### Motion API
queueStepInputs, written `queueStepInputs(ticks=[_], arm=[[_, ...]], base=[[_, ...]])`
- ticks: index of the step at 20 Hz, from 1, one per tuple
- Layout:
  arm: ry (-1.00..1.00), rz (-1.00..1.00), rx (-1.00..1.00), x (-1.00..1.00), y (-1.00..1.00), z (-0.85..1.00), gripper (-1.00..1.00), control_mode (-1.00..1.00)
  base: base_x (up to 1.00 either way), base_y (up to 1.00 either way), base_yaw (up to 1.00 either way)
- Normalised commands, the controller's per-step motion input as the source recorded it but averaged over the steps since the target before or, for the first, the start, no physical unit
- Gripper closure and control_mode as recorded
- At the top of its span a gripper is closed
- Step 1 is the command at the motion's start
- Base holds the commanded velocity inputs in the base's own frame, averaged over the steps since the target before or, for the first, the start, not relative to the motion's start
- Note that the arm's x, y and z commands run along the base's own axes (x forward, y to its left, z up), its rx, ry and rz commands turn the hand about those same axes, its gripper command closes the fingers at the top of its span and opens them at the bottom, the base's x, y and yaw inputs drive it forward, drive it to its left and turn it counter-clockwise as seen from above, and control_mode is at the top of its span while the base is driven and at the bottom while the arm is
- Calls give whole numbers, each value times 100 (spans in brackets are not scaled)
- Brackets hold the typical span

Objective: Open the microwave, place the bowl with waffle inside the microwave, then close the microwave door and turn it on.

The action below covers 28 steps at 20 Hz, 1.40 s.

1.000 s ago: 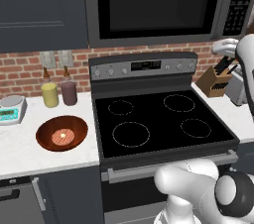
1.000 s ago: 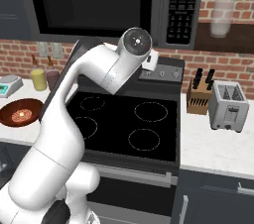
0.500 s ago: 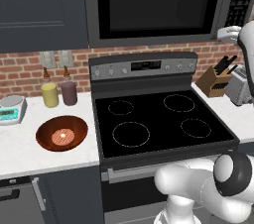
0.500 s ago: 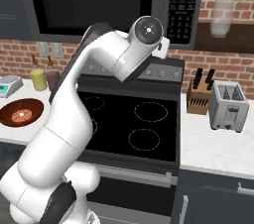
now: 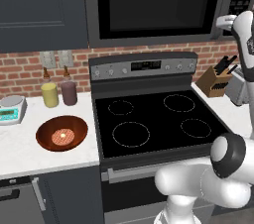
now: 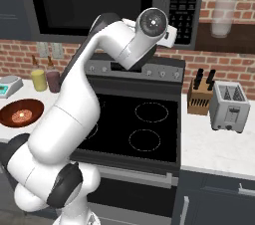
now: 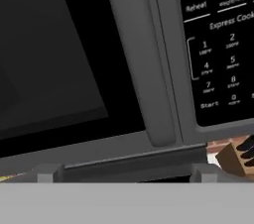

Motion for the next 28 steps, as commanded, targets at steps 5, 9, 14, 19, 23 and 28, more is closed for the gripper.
queueStepInputs(ticks=[5, 9, 14, 19, 23, 28], arm=[[-8, -5, 0, 31, -18, 1, -100, -100], [-9, -3, 0, 36, -7, 0, -100, -100], [-10, -1, 0, 40, 0, 0, -100, -100], [-3, 0, 1, 39, -3, 0, -100, -100], [0, 0, 4, 33, -12, 0, -100, -100], [0, 0, 4, 40, -11, -1, -100, -100]], base=[[0, 0, 0], [0, 0, 0], [0, 0, 0], [0, 0, 0], [0, 0, 0], [0, 0, 0]])
